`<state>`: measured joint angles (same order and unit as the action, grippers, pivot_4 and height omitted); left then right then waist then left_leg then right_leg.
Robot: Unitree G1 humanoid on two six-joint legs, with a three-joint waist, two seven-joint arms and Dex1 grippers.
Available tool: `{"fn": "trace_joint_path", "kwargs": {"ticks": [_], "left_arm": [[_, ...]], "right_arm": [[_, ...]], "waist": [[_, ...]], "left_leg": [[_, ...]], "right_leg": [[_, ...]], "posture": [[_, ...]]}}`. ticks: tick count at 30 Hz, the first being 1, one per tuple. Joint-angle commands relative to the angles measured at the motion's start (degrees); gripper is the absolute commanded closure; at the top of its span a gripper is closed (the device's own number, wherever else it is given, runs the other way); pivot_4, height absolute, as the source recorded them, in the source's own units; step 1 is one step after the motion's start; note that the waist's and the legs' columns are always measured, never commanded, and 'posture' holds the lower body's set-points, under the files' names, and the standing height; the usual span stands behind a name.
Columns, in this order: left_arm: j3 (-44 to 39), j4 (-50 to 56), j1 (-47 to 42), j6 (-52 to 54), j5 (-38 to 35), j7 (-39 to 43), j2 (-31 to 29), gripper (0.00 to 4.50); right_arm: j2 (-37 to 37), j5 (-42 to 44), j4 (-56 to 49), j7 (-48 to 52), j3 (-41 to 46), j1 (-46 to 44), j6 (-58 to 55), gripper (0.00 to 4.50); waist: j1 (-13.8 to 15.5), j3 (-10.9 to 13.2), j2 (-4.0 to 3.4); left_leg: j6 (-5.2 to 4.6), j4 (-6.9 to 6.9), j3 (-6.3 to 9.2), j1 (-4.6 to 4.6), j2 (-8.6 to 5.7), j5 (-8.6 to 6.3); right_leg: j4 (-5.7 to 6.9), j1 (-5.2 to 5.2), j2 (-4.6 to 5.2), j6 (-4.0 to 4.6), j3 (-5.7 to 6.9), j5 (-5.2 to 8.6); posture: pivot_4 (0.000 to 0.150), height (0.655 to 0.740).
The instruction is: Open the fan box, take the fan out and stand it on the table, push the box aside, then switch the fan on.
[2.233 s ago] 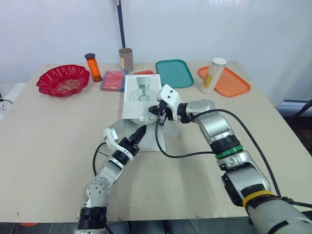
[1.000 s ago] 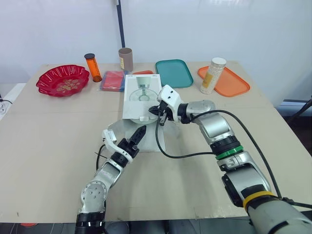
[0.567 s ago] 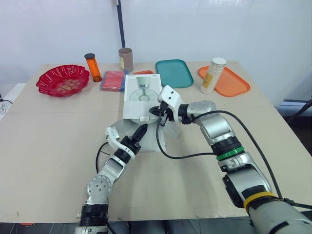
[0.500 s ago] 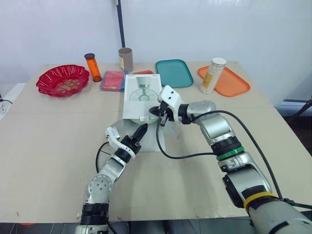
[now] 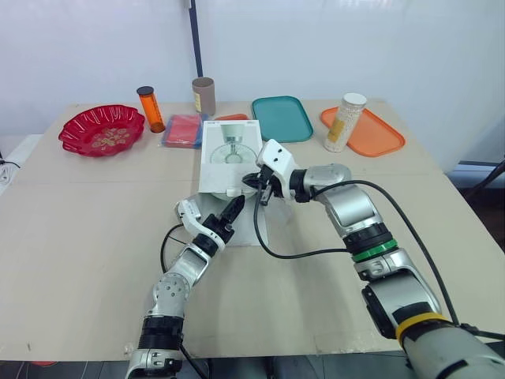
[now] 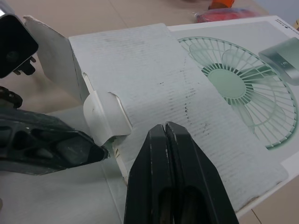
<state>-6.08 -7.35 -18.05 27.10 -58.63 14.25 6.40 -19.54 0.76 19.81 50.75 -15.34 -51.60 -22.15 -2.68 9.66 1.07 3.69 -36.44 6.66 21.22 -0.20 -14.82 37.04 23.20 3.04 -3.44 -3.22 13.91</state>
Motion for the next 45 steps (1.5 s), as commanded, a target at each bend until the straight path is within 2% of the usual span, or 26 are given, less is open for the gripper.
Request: {"fn": "trace_joint_path", "kwargs": {"ticks": [1, 9, 10, 12, 34, 35, 39, 45], "left_arm": [[-0.3, 0.4, 0.3, -0.9, -0.1, 1.0, 4.7, 0.98], [-1.3, 0.0, 0.0, -0.7, 0.1, 1.0, 5.2, 0.98], [-1.4, -0.1, 0.0, -0.7, 0.1, 1.0, 5.2, 1.50], [-1.1, -0.1, 0.0, -0.3, 0.4, 1.2, 5.0, 2.04], [-0.8, 0.6, 1.5, 2.5, 1.2, 2.9, 5.0, 2.04], [-1.0, 0.5, 1.4, 2.5, 1.1, 2.9, 5.0, 1.50], [-0.6, 0.3, 1.4, 3.2, 1.5, 2.5, 4.8, 0.24], [-0.8, 0.2, 1.7, 3.6, 1.8, 2.6, 5.3, 0.24]], "right_arm": [[-0.7, -0.2, -1.7, 0.0, 0.3, 0.4, -0.5, 4.50], [-0.8, -0.3, -2.0, 0.0, 0.2, 0.6, -0.7, 4.50], [-0.8, -0.3, -2.0, 0.0, 0.2, 0.6, -0.7, 4.50], [-0.9, -0.3, -2.0, -0.1, 0.3, 0.6, -0.7, 4.50], [-1.3, -0.1, -3.4, -0.4, 0.2, 1.5, -1.4, 4.50], [-1.2, -0.2, -3.3, -0.5, 0.2, 1.5, -1.4, 4.50], [-1.3, -0.2, -3.4, -0.4, 0.1, 1.5, -1.4, 4.50], [-1.4, -0.2, -3.7, -0.4, 0.0, 1.7, -1.6, 4.50]], "waist": [[0.0, 0.0, 0.00], [0.0, 0.0, 0.00], [0.0, 0.0, 0.00], [0.0, 0.0, 0.00], [0.0, 0.0, 0.01], [0.0, 0.0, 0.01], [0.0, 0.0, 0.01], [0.0, 0.0, 0.01]], "left_leg": [[0.00, 0.00, 0.00, 0.00, 0.00, 0.00], [0.01, 0.00, 0.00, 0.00, 0.00, 0.01], [0.01, 0.00, 0.00, 0.00, 0.00, 0.01], [0.01, 0.00, 0.00, 0.00, 0.00, 0.01], [0.02, 0.00, 0.01, 0.01, 0.00, 0.01], [0.02, 0.00, 0.01, 0.01, 0.00, 0.01], [0.02, 0.00, 0.01, 0.01, 0.00, 0.01], [0.02, 0.00, 0.01, 0.01, 0.00, 0.01]], "right_leg": [[0.00, 0.00, 0.00, 0.00, 0.00, 0.00], [0.00, 0.01, 0.00, 0.00, 0.00, 0.00], [0.00, 0.01, 0.00, 0.00, 0.00, 0.00], [0.00, 0.01, 0.00, 0.00, 0.00, 0.00], [0.00, 0.00, 0.00, -0.01, 0.00, 0.00], [0.00, 0.00, 0.00, -0.01, 0.00, 0.00], [0.00, 0.00, 0.00, -0.01, 0.00, 0.00], [0.00, 0.00, 0.00, -0.01, 0.00, 0.00]], "posture": [[0.150, 0.7400], [0.150, 0.7400], [0.150, 0.7400], [0.150, 0.7400], [0.150, 0.7400], [0.150, 0.7400], [0.150, 0.7400], [0.150, 0.7400]]}}
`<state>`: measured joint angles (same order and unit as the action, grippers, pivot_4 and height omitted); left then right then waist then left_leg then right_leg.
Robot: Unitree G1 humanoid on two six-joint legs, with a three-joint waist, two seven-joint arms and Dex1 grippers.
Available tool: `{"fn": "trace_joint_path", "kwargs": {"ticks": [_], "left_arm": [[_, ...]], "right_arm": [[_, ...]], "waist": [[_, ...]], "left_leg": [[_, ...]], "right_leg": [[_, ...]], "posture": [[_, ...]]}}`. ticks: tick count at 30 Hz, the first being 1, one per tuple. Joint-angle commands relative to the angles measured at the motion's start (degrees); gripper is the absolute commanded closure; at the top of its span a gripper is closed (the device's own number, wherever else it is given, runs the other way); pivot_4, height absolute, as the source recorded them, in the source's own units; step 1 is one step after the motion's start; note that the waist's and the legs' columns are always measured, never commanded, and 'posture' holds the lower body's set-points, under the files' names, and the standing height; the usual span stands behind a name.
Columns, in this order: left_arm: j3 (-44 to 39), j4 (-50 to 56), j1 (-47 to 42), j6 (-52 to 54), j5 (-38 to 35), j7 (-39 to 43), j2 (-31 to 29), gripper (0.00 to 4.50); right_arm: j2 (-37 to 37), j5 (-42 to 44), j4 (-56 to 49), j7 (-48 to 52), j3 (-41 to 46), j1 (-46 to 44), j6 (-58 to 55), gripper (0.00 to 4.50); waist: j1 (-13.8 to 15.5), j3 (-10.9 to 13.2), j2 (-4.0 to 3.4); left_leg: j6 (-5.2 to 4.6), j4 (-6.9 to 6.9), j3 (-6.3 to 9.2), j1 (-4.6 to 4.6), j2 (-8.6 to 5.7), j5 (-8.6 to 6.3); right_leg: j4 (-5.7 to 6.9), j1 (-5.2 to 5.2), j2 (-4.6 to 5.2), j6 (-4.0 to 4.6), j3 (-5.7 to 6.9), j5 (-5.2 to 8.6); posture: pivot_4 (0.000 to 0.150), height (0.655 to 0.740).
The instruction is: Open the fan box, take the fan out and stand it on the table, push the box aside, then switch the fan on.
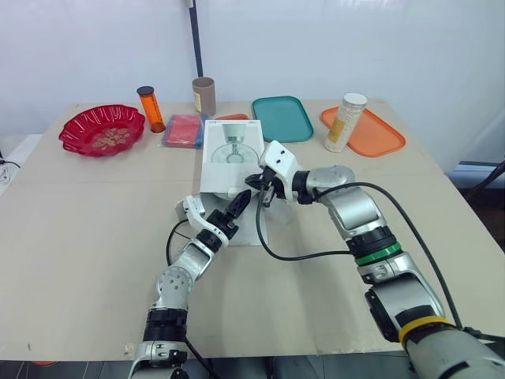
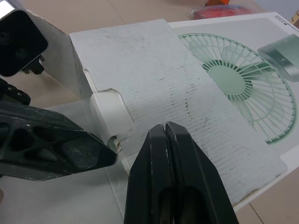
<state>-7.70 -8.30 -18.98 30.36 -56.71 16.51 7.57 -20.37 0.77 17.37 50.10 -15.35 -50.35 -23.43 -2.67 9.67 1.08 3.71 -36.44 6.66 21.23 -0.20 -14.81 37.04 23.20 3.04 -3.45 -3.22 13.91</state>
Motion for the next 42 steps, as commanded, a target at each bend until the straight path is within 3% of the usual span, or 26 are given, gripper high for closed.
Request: {"fn": "trace_joint_path", "kwargs": {"ticks": [1, 13, 16, 42], "left_arm": [[0.9, 1.1, 2.7, 0.3, 0.0, 0.2, 4.2, 0.24], [0.2, -1.5, 2.1, 0.5, 1.2, 0.4, 4.3, 0.24], [0.3, -1.4, 2.1, 0.7, 1.3, 0.4, 4.2, 0.82], [-2.6, -3.8, 0.0, -1.3, 1.0, 0.1, 6.3, 0.82]], "right_arm": [[-0.6, -0.2, -1.5, 0.3, 0.0, 0.6, -0.4, 4.50], [-1.1, -0.3, -2.1, 0.5, -0.1, 1.0, -0.6, 4.50], [-1.1, -0.3, -2.2, 0.6, -0.2, 1.1, -0.6, 4.50], [-1.3, -0.1, -2.8, 0.3, 0.1, 0.6, -1.4, 4.50]], "waist": [[0.0, 0.0, 0.00], [0.0, 0.0, 0.00], [0.0, 0.0, 0.00], [0.0, 0.0, 0.00]], "left_leg": [[0.00, 0.00, 0.00, 0.00, 0.00, 0.00], [0.00, 0.00, 0.00, -0.01, 0.00, 0.00], [0.00, 0.00, 0.00, -0.01, 0.00, 0.00], [0.01, 0.00, 0.00, -0.01, -0.01, 0.01]], "right_leg": [[0.00, 0.00, 0.00, 0.00, 0.00, 0.00], [0.00, -0.01, 0.00, 0.00, 0.00, 0.00], [0.00, -0.01, 0.00, 0.00, 0.00, 0.00], [0.00, -0.02, 0.00, -0.01, 0.00, 0.00]], "posture": [[0.150, 0.7400], [0.150, 0.7400], [0.150, 0.7400], [0.150, 0.7400]]}}
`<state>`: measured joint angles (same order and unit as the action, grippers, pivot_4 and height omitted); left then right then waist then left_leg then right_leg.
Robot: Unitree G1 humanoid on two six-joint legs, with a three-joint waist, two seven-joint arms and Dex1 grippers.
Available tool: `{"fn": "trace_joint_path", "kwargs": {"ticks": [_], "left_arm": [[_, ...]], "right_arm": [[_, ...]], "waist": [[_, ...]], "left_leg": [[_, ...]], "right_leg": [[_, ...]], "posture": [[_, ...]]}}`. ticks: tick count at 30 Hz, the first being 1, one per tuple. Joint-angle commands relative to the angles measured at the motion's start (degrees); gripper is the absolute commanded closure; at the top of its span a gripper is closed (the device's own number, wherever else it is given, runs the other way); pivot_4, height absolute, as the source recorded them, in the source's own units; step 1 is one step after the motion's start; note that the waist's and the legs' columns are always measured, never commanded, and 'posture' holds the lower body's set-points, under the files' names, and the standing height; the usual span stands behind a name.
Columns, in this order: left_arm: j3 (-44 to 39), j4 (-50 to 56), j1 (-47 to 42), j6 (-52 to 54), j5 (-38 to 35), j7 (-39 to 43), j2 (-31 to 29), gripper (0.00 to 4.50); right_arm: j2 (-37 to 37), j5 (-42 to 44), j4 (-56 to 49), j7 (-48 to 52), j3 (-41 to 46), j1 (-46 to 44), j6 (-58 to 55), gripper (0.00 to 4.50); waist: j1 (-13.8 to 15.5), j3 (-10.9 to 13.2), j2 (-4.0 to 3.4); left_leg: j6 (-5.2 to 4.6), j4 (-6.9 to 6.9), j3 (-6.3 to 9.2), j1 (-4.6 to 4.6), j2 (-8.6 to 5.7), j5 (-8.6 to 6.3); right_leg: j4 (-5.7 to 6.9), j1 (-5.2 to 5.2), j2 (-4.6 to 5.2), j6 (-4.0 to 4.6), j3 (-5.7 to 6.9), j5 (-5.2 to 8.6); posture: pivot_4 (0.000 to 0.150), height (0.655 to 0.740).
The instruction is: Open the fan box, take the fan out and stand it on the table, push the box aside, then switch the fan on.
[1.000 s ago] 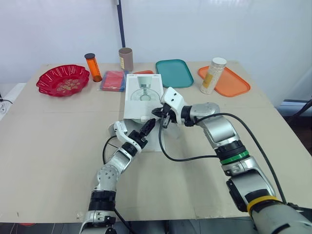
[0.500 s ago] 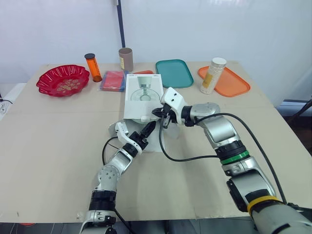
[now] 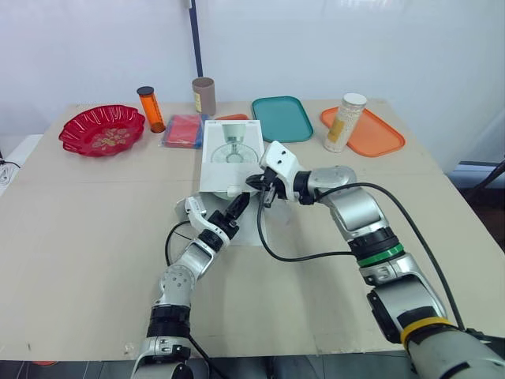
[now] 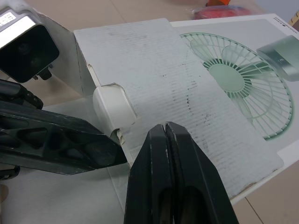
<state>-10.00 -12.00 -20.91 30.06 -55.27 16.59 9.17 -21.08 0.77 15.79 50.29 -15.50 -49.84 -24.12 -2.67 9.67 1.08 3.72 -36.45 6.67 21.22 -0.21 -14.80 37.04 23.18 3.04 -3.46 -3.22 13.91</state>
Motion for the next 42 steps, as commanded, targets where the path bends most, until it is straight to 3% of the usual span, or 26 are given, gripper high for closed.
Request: {"fn": "trace_joint_path", "kwargs": {"ticks": [1, 13, 18, 19, 20, 36, 40, 42], "left_arm": [[-0.4, -0.1, 1.9, -1.1, -0.4, -0.1, 4.7, 0.82], [-1.7, -0.9, 0.9, -1.3, -0.2, 0.3, 5.7, 0.82], [-1.9, -1.0, 0.6, -1.7, -0.2, 0.5, 5.9, 2.21], [-1.9, -1.0, 0.6, -1.6, -0.2, 0.5, 5.9, 2.73], [-1.7, -0.9, 0.6, -1.5, -0.1, 0.4, 5.8, 2.81], [-2.5, 2.6, 3.3, 1.1, -0.9, -0.7, 4.9, 2.81], [-2.8, 2.5, 3.2, 0.6, -0.6, -0.9, 5.0, 1.80], [-2.9, 2.3, 3.1, 0.3, -0.2, -1.4, 5.0, 0.89]], "right_arm": [[-0.6, -0.1, -1.4, 0.1, 0.3, 0.1, -0.8, 4.50], [-0.9, -0.1, -2.1, 0.0, 0.2, 0.5, -1.2, 4.50], [-0.9, -0.2, -1.9, 0.0, 0.2, 0.6, -1.1, 4.50], [-0.9, -0.2, -1.9, -0.1, 0.1, 0.6, -1.1, 4.50], [-0.8, -0.2, -1.9, -0.1, 0.1, 0.6, -1.1, 4.50], [-0.3, -0.1, -1.0, -0.2, -0.1, 0.6, -0.3, 4.50], [-0.2, -0.1, -0.8, -0.1, -0.2, 0.4, 0.0, 4.50], [-0.2, -0.1, -0.7, 0.0, -0.2, 0.2, 0.2, 4.50]], "waist": [[0.0, 0.0, 0.00], [0.0, 0.0, 0.00], [0.0, 0.0, 0.01], [0.0, 0.0, 0.01], [0.0, 0.0, 0.01], [0.0, 0.0, 0.01], [0.0, 0.0, 0.01], [-0.1, 0.0, 0.01]], "left_leg": [[0.00, 0.00, 0.00, 0.00, 0.00, 0.00], [0.01, 0.00, 0.00, 0.01, 0.00, 0.01], [0.02, 0.00, 0.00, 0.01, 0.00, 0.01], [0.02, 0.00, 0.00, 0.00, 0.00, 0.01], [0.02, 0.00, 0.00, -0.01, 0.00, 0.01], [0.02, 0.00, 0.00, 0.00, 0.00, 0.01], [0.02, 0.00, 0.00, 0.00, 0.00, 0.01], [0.02, 0.00, 0.00, -0.01, 0.00, 0.01]], "right_leg": [[0.00, 0.00, 0.00, 0.00, 0.00, 0.00], [0.00, 0.01, 0.00, -0.01, 0.00, 0.00], [0.00, 0.00, 0.00, -0.01, 0.00, 0.00], [0.00, 0.00, 0.00, -0.01, 0.00, 0.00], [0.00, 0.00, 0.00, -0.01, 0.00, 0.00], [0.00, 0.01, 0.00, -0.01, 0.00, 0.00], [0.00, 0.01, 0.00, -0.01, 0.00, 0.00], [0.00, 0.01, 0.00, -0.01, -0.01, 0.00]], "posture": [[0.150, 0.7400], [0.150, 0.7400], [0.150, 0.7400], [0.150, 0.7400], [0.150, 0.7400], [0.150, 0.7400], [0.150, 0.7400], [0.150, 0.7400]]}}
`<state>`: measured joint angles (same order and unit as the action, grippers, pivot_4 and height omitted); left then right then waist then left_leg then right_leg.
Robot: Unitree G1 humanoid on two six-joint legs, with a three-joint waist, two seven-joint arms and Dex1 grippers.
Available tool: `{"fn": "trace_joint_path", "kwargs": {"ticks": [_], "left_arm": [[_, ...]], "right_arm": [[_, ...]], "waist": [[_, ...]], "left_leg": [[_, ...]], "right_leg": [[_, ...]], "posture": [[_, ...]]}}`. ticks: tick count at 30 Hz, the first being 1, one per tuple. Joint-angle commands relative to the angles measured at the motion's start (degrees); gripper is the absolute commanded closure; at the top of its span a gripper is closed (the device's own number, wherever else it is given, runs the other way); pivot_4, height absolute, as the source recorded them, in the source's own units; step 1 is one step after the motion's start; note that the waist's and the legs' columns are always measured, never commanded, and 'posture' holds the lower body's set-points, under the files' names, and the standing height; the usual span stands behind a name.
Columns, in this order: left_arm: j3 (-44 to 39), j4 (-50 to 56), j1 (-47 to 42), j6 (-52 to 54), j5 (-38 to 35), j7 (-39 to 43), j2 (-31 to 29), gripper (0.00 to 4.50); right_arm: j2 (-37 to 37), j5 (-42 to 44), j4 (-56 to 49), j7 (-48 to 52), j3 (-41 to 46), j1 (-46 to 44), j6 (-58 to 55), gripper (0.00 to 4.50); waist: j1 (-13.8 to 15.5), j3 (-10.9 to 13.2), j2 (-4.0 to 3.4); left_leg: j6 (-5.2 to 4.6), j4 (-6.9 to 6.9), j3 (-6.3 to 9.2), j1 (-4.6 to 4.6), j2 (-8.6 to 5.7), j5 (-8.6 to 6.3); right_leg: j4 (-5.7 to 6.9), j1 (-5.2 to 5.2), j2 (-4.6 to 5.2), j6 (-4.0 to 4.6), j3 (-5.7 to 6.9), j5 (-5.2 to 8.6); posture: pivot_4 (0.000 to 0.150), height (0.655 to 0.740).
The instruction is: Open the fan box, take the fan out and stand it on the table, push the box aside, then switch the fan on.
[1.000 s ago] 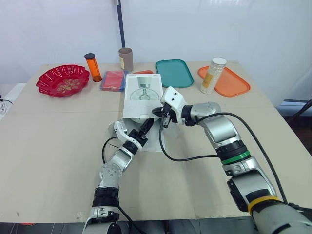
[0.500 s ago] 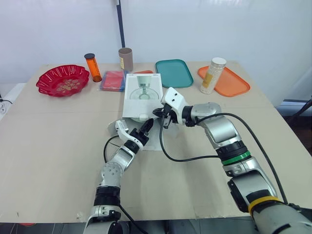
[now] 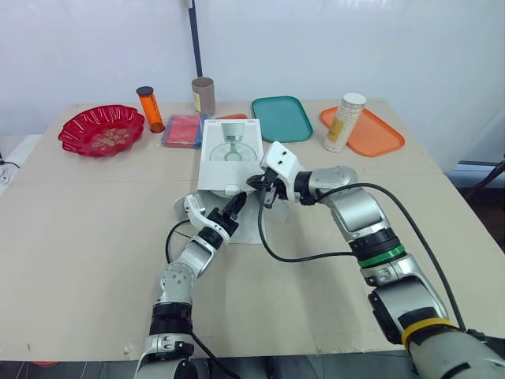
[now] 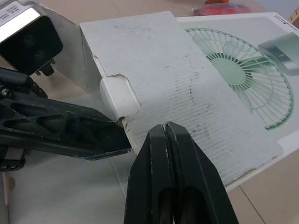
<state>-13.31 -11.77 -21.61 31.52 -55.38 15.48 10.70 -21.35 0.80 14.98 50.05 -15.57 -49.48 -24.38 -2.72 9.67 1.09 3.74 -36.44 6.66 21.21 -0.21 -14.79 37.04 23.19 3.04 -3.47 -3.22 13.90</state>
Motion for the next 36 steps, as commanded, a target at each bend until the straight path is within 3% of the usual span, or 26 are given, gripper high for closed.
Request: {"fn": "trace_joint_path", "kwargs": {"ticks": [1, 22, 29, 36], "left_arm": [[0.2, 1.9, 3.7, -1.3, 0.1, -0.5, 3.6, 0.78], [-1.1, -1.6, 0.8, -5.0, -1.0, 0.5, 5.1, 0.78], [-0.6, -1.9, 0.6, -5.6, -1.5, 0.8, 4.8, 2.94], [0.0, -1.9, 0.8, -5.3, -1.9, 0.6, 4.6, 2.94]], "right_arm": [[0.1, -0.2, 0.2, 0.3, -0.1, -0.2, 0.5, 4.50], [-0.2, -0.3, -0.1, 0.6, -0.1, -0.1, 0.4, 4.50], [-0.3, -0.3, 0.0, 0.5, -0.1, -0.1, 0.4, 4.50], [-0.3, -0.3, -0.4, 0.5, 0.0, 0.2, 0.1, 4.50]], "waist": [[0.0, 0.0, 0.00], [0.0, 0.0, 0.00], [0.0, 0.0, 0.00], [0.0, 0.0, 0.00]], "left_leg": [[0.00, 0.00, 0.00, 0.00, 0.00, 0.00], [0.02, 0.00, 0.00, 0.00, 0.00, 0.01], [0.03, 0.00, 0.00, -0.01, 0.00, 0.02], [0.06, 0.00, 0.00, -0.01, 0.00, 0.03]], "right_leg": [[0.00, 0.00, 0.00, 0.00, 0.00, 0.00], [0.00, -0.01, 0.00, 0.00, 0.00, 0.00], [0.00, -0.01, 0.00, 0.00, 0.00, 0.00], [0.00, -0.02, 0.00, -0.01, 0.00, -0.01]], "posture": [[0.150, 0.7400], [0.150, 0.7400], [0.150, 0.7400], [0.150, 0.7400]]}}
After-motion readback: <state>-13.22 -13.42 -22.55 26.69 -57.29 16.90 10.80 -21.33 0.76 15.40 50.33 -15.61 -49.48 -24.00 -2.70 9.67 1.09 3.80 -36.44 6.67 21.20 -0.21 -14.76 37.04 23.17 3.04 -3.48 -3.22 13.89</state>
